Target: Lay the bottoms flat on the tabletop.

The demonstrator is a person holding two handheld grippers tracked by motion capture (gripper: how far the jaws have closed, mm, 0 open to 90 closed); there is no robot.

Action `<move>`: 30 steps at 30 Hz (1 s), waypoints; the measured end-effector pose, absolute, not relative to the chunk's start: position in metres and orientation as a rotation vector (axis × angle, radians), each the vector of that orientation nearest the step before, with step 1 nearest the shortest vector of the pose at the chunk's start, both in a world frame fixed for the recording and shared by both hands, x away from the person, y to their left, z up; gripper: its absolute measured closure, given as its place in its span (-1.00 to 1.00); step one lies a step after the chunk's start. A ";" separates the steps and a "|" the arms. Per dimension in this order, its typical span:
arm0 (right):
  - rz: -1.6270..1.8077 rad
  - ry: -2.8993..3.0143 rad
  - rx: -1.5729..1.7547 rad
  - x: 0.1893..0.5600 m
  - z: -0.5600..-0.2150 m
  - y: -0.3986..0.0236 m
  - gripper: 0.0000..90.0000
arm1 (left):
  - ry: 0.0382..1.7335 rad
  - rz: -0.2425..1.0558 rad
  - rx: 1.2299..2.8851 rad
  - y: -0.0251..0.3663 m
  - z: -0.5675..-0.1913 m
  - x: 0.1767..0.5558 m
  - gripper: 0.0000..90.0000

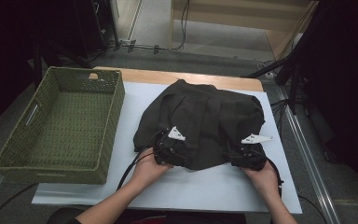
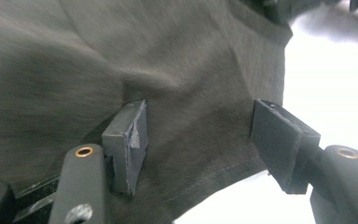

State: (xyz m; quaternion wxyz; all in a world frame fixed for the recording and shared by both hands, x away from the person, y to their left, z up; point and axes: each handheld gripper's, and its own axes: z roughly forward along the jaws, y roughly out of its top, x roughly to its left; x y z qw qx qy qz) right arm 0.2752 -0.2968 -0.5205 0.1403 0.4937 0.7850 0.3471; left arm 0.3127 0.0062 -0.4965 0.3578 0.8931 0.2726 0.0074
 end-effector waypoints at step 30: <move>1.205 2.192 1.420 0.285 -0.449 -0.296 0.86 | 0.773 -0.059 2.140 0.018 -0.476 0.330 1.00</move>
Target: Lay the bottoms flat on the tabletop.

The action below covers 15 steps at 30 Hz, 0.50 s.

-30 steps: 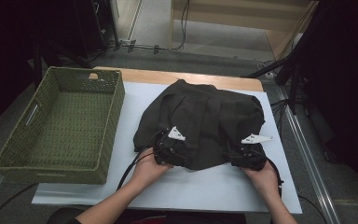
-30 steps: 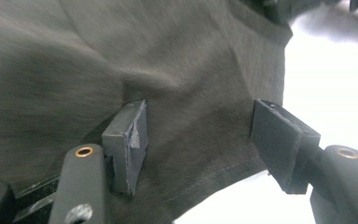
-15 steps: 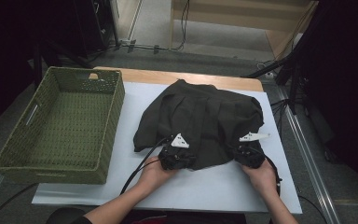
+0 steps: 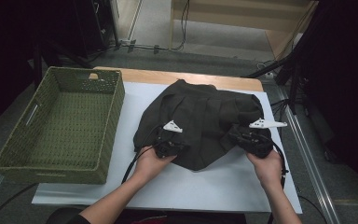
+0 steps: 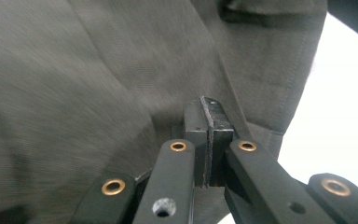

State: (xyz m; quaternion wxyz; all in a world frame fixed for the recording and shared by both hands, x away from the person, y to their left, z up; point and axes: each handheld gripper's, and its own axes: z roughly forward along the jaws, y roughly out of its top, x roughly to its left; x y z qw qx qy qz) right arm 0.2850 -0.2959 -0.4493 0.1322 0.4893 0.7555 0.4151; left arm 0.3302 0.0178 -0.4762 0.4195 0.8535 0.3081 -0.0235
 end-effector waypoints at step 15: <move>1.252 2.191 1.301 0.322 -0.409 -0.261 0.86 | 0.700 -0.109 2.130 0.018 -0.456 0.320 0.52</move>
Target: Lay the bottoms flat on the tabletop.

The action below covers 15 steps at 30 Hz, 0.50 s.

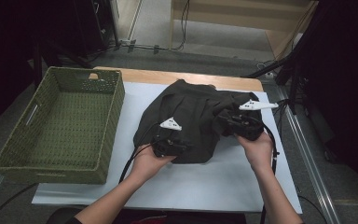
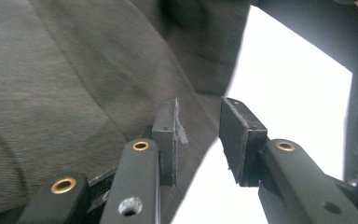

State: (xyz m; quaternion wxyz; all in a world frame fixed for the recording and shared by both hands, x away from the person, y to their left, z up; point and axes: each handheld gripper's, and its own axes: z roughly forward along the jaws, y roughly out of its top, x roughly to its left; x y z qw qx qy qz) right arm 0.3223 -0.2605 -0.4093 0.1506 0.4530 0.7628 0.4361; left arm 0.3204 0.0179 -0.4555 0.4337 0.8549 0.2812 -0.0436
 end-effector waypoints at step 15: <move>1.167 2.198 1.319 0.380 -0.414 -0.231 0.86 | 0.721 -0.077 2.141 0.017 -0.458 0.324 0.20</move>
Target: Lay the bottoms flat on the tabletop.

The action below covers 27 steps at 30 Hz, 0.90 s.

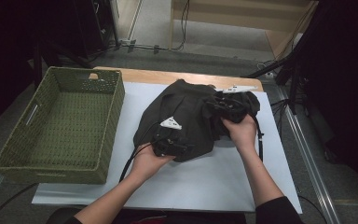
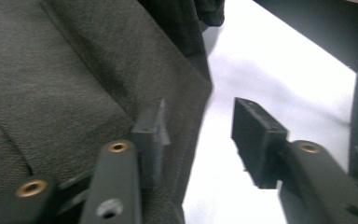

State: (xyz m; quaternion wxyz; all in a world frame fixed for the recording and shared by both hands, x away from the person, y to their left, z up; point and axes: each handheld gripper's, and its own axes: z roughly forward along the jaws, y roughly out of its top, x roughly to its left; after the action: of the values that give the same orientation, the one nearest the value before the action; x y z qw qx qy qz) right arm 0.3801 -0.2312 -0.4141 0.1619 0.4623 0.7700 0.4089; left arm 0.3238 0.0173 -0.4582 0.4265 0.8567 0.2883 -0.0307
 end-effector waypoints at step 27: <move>1.077 2.161 1.448 0.419 -0.485 -0.213 0.85 | 0.788 0.004 2.232 0.007 -0.492 0.342 -0.14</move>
State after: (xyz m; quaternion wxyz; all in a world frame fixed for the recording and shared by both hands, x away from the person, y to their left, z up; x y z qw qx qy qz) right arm 0.4190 -0.2129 -0.4854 0.1622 0.5074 0.7574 0.3776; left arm 0.3424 0.0073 -0.4919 0.3777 0.8731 0.3083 0.0014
